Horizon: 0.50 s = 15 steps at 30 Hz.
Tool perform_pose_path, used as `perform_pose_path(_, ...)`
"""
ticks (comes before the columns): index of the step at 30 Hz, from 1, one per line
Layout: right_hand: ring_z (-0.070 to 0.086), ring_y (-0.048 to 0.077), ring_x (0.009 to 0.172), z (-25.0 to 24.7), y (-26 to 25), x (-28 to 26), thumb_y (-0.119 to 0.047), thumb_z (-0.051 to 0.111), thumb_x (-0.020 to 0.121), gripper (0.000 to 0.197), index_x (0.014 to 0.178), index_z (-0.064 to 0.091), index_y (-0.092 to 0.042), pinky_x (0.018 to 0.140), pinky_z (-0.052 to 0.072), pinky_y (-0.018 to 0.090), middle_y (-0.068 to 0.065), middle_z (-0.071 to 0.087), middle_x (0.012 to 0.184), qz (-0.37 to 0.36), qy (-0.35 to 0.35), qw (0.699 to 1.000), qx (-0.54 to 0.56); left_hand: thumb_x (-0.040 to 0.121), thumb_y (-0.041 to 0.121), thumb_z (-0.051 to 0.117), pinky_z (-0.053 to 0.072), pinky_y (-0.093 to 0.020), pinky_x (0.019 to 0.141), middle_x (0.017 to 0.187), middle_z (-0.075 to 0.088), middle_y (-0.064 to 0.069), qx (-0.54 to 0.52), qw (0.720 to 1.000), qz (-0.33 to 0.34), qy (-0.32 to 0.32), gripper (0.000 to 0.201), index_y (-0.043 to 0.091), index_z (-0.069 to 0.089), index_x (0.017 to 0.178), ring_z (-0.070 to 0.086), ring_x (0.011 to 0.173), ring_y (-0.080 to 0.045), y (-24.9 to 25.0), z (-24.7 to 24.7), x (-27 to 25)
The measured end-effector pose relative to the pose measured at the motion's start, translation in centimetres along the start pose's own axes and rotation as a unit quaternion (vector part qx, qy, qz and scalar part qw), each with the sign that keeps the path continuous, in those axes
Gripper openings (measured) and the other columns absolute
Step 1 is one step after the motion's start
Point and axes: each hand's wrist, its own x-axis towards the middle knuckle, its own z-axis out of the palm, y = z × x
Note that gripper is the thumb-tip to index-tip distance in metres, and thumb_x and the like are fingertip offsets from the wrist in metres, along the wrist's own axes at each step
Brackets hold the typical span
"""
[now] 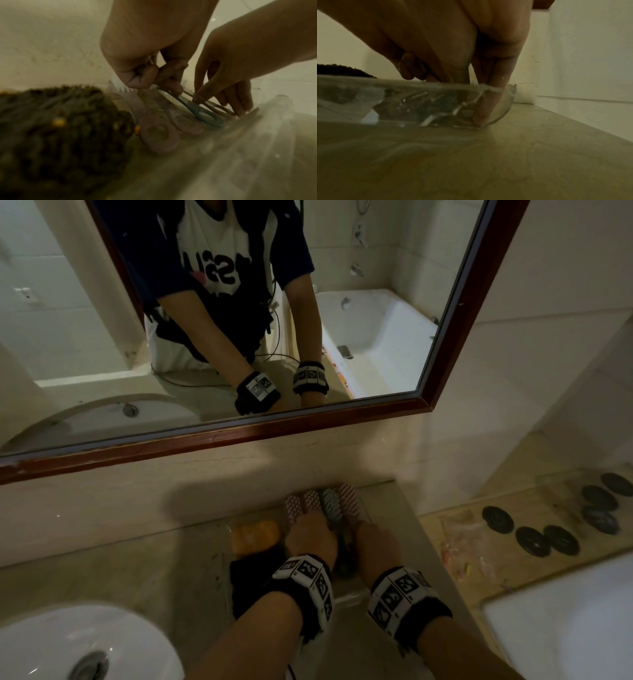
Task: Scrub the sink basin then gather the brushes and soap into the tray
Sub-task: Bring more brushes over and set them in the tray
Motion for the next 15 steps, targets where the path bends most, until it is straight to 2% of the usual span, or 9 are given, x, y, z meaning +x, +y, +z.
perform_pose_path(4, 0.060, 0.027, 0.112, -0.1, -0.1, 0.0, -0.014, 0.037, 0.101, 0.028, 0.125, 0.048, -0.005, 0.092, 0.047, 0.031, 0.013, 0.060, 0.125, 0.005, 0.017, 0.999, 0.034, 0.091, 0.022, 0.048, 0.050, -0.040, 0.092, 0.130, 0.057, -0.010, 0.016, 1.000, 0.001, 0.003, 0.035, 0.014, 0.054, 0.124, 0.053, 0.121, -0.029, -0.4, 0.0, 0.0)
perform_pose_path(7, 0.060, 0.028, 0.111, -0.2, -0.3, 0.0, -0.013, 0.037, 0.101, 0.028, 0.126, 0.048, -0.005, 0.089, 0.047, 0.031, 0.014, 0.061, 0.124, 0.009, 0.015, 1.000, 0.025, 0.088, 0.035, 0.052, 0.053, -0.038, 0.087, 0.128, 0.058, -0.010, 0.012, 1.000, 0.010, 0.008, 0.038, 0.017, 0.057, 0.121, 0.056, 0.117, -0.029, -0.4, -0.5, -0.1)
perform_pose_path(9, 0.060, 0.030, 0.110, -0.6, -0.4, -0.3, -0.012, 0.038, 0.100, 0.027, 0.122, 0.050, -0.005, 0.088, 0.048, 0.032, 0.015, 0.062, 0.121, 0.016, 0.017, 1.000, 0.017, 0.086, 0.046, 0.052, 0.054, -0.038, 0.084, 0.121, 0.061, -0.010, -0.004, 1.000, 0.028, 0.013, 0.040, 0.017, 0.061, 0.112, 0.060, 0.108, -0.029, -0.2, -1.4, -0.6)
perform_pose_path(10, 0.061, 0.031, 0.109, -0.8, -0.4, -0.6, -0.014, 0.038, 0.100, 0.026, 0.121, 0.051, -0.005, 0.086, 0.049, 0.034, 0.015, 0.063, 0.120, 0.022, 0.025, 0.999, 0.014, 0.085, 0.047, 0.052, 0.054, -0.038, 0.084, 0.117, 0.062, -0.010, -0.017, 0.999, 0.038, 0.016, 0.039, 0.016, 0.063, 0.107, 0.061, 0.105, -0.030, 0.0, -2.1, -0.9)
perform_pose_path(13, 0.062, 0.030, 0.108, -2.1, -0.6, -1.9, -0.025, 0.040, 0.099, 0.030, 0.121, 0.050, -0.007, 0.084, 0.049, 0.034, 0.013, 0.063, 0.118, 0.025, 0.067, 0.997, -0.014, 0.089, 0.034, 0.052, 0.051, -0.037, 0.082, 0.100, 0.064, -0.012, -0.051, 0.996, 0.068, 0.027, 0.025, 0.012, 0.062, 0.082, 0.062, 0.096, -0.031, -0.2, -4.6, -2.2)
perform_pose_path(15, 0.061, 0.030, 0.109, -3.4, -0.9, -3.3, -0.029, 0.043, 0.097, 0.033, 0.122, 0.050, -0.007, 0.086, 0.049, 0.033, 0.012, 0.063, 0.120, 0.013, 0.091, 0.996, -0.022, 0.090, 0.030, 0.050, 0.051, -0.036, 0.076, 0.088, 0.065, -0.013, -0.068, 0.995, 0.074, 0.030, 0.029, 0.013, 0.055, 0.068, 0.064, 0.086, -0.030, -0.8, -6.5, -3.5)
